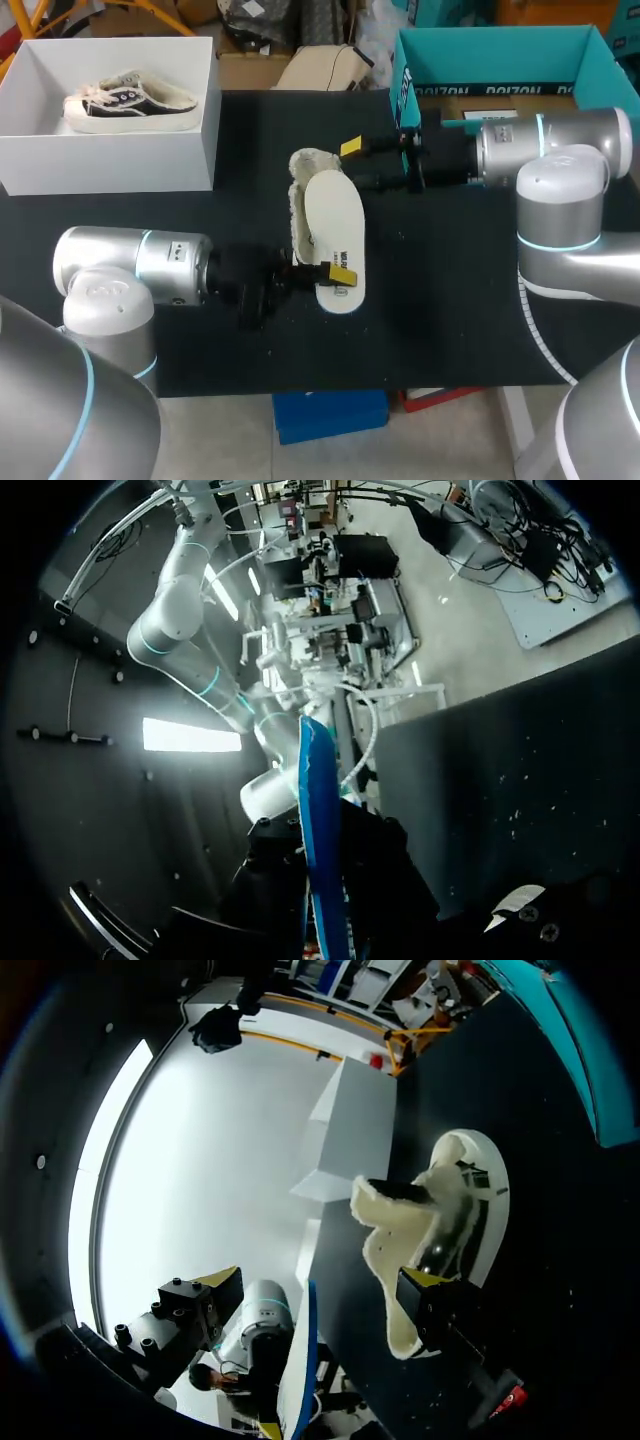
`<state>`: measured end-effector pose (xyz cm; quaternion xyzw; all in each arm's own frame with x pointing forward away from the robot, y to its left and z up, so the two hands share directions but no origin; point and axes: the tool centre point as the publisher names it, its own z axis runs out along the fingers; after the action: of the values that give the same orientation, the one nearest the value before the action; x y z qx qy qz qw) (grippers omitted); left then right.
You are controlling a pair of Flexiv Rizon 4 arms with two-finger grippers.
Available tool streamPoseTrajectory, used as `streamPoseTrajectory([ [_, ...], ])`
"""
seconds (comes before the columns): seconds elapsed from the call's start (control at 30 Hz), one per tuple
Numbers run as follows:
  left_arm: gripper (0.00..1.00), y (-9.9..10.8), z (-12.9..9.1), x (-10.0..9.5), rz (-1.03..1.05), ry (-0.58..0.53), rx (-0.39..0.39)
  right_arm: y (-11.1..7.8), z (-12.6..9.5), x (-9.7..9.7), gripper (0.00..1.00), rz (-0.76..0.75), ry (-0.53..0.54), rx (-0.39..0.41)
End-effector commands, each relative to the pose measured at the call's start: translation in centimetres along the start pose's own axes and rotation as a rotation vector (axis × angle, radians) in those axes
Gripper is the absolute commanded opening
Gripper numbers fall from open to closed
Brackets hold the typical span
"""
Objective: Take the shoe out of the shoebox, open the shoe tongue, remove and reinsert the insole, then place the shoe into the shoebox
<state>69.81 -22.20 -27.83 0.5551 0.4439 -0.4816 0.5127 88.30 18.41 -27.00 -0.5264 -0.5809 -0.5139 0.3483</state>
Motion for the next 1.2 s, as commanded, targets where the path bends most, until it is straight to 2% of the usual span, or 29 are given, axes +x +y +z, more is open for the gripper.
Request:
streamPoseTrajectory([
  [0.03, 0.00, 1.2, 0.0, 0.5, 0.000, 0.006, 0.009, -0.1, 0.2, 0.0, 1.00, 0.000, -0.001, -0.004],
  [0.6, 0.00, 6.2, -1.8, 0.4, 0.030, 0.031, -0.005, -0.1, 0.2, 0.0, 1.00, 0.000, -0.001, -0.004],
  [0.83, 0.00, 7.5, -2.1, -0.2, 0.043, 0.039, -0.005, -0.1, 0.2, 0.0, 1.00, 0.000, -0.001, -0.004],
  [1.03, 0.00, 7.7, -2.1, -0.2, 0.051, 0.043, -0.006, -0.1, 0.2, 0.0, 1.00, 0.000, -0.001, -0.004],
  [1.2, 0.00, 7.7, -2.1, -0.2, 0.051, 0.043, -0.006, -1.0, 1.0, 0.2, 1.00, 0.032, 0.072, 0.101],
])
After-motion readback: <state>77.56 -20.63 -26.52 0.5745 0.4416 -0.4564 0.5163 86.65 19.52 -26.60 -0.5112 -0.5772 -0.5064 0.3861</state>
